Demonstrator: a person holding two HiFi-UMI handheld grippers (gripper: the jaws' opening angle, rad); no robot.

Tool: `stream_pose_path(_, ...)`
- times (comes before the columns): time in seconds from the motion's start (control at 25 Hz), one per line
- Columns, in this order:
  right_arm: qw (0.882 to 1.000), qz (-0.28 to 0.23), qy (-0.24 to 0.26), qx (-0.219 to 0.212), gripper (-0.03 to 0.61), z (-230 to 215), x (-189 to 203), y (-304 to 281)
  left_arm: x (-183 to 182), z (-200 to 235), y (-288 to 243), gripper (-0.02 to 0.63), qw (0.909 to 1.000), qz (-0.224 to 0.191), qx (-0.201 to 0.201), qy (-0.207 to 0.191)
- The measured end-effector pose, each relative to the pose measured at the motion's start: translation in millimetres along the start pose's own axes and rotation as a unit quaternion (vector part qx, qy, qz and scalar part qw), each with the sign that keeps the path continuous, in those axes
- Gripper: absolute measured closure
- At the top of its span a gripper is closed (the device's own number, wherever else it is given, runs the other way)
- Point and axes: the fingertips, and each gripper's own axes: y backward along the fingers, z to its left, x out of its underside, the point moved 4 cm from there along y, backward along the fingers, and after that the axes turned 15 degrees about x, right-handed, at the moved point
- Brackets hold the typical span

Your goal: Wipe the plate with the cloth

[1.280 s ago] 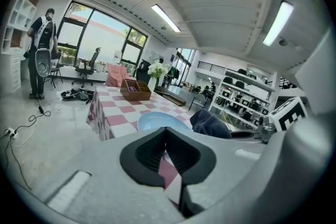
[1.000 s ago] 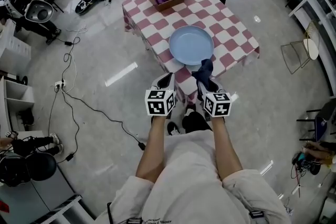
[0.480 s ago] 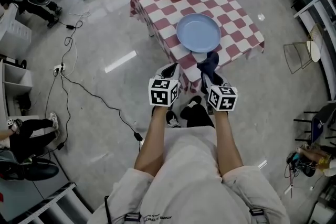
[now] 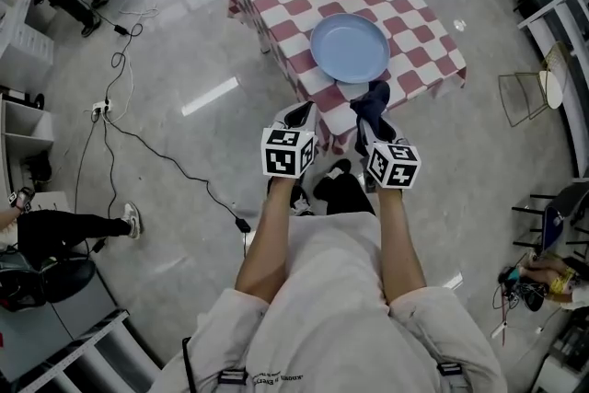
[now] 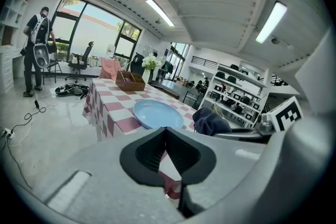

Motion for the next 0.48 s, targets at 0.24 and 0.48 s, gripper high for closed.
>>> stream_pose_path(0.24,1.000,0.001,0.003,0.000,0.472,0.2,-2.1,-4.6,2.0,2.7,-2.2,0.603,1.0000,0.005,0.000,0.004)
stream_pose_path(0.48,1.000,0.001,0.007,-0.006,0.472,6.0,-1.5,-4.2,4.2,4.5,2.7,0.603,1.0000,0.003,-0.006,0.007)
